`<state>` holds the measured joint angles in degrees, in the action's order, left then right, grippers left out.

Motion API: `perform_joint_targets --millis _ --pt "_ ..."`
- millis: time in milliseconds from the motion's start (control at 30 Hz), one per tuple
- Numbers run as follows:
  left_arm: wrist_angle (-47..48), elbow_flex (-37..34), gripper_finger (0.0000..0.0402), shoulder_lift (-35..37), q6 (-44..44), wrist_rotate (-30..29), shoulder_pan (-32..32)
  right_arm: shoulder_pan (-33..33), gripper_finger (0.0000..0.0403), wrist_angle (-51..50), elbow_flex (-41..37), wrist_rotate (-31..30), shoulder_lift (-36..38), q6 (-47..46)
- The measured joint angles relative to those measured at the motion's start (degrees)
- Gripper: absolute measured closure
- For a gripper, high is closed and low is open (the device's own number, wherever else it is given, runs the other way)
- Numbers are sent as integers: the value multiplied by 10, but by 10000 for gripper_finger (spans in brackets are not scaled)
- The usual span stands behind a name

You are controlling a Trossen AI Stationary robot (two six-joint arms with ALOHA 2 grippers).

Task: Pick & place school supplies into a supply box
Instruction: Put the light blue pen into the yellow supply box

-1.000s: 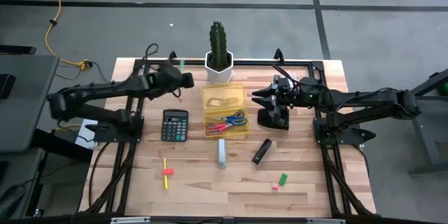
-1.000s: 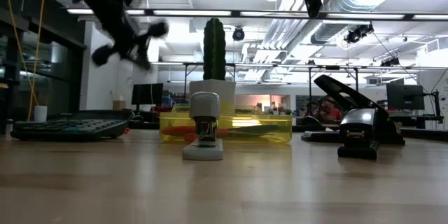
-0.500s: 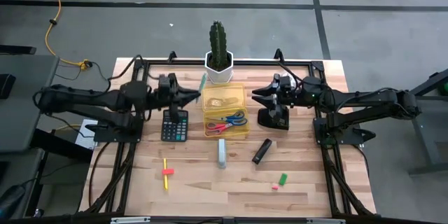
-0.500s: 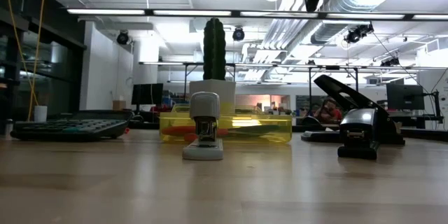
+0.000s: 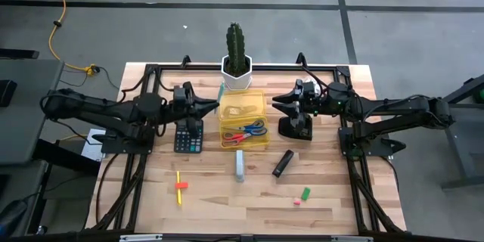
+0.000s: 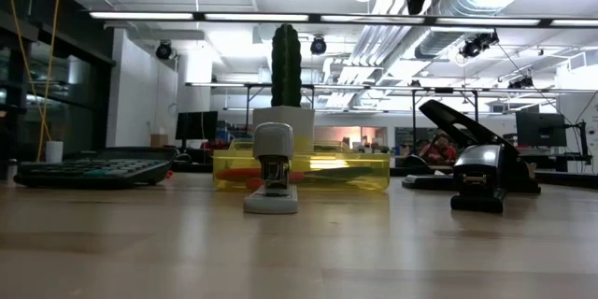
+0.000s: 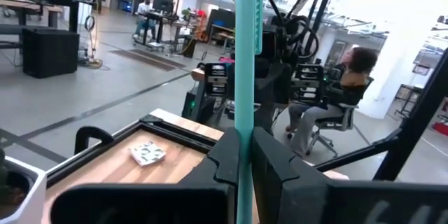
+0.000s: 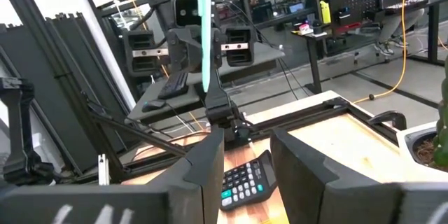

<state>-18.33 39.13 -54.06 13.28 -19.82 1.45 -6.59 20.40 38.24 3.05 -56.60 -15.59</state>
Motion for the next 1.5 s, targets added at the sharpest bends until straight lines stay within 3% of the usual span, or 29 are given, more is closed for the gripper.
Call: perform_joint_targets --millis 100,200,567,767,967,1200,1500 --pt "29 13 399 -11 0 4 2 0 293 0 0 0 0 0" --pt "128 56 399 -49 0 5 9 0 293 3 0 0 0 1" --pt "368 230 399 -299 -78 109 69 0 293 4 0 0 0 0" --pt "375 243 399 -415 -136 114 80 0 293 -2 0 0 0 -9" --pt "372 243 399 -479 -170 146 80 0 293 -20 0 0 0 -9" --pt "358 244 385 -508 -166 167 79 0 293 -22 0 0 0 -9" --pt "348 244 321 -511 -150 168 79 0 293 -24 0 -1 0 -9"
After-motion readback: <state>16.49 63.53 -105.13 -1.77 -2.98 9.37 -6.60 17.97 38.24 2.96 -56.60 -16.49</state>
